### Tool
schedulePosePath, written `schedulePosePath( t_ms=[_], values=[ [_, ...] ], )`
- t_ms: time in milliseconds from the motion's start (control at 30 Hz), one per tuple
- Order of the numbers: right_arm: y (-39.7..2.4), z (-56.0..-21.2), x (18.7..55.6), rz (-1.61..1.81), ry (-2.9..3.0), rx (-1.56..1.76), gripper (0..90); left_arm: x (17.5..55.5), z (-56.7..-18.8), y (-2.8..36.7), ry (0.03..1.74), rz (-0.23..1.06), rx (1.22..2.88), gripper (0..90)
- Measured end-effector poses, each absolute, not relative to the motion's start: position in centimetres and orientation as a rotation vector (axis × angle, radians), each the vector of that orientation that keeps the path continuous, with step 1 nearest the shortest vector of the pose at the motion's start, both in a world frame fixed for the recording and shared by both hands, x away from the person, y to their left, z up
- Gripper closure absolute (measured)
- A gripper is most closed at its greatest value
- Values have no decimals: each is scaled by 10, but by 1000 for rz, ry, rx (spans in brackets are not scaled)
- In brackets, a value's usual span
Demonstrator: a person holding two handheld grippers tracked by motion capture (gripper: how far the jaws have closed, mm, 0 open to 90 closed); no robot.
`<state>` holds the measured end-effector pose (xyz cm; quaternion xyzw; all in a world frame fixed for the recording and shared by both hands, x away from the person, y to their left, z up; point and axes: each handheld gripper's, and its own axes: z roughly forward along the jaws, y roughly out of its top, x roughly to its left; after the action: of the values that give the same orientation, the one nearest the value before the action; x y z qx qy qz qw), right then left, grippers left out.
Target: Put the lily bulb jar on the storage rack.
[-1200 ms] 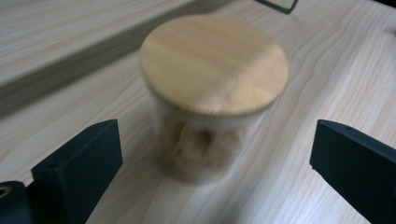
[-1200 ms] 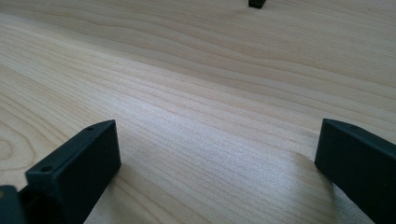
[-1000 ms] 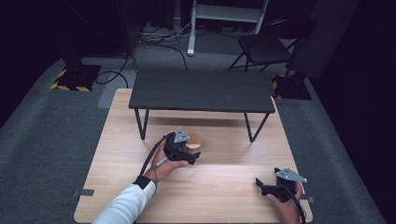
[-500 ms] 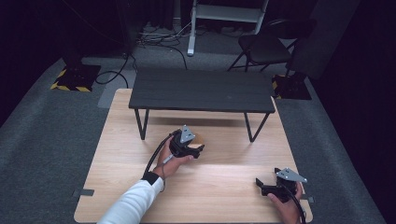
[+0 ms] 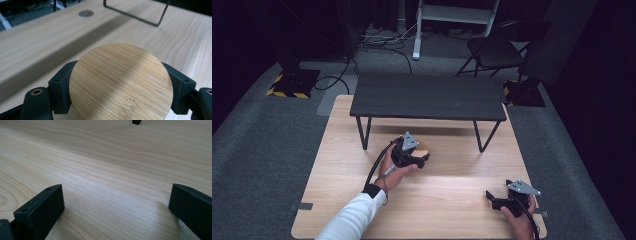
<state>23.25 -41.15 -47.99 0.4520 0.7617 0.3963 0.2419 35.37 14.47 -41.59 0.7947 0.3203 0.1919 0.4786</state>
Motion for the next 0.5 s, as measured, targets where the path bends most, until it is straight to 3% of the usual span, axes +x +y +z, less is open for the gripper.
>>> schedulePosePath(
  t_ms=[500],
  values=[
    [-411, -480, 232, 1083, 2083, 1236, 0, 356, -323, 162, 720, 465, 1901, 240]
  ],
)
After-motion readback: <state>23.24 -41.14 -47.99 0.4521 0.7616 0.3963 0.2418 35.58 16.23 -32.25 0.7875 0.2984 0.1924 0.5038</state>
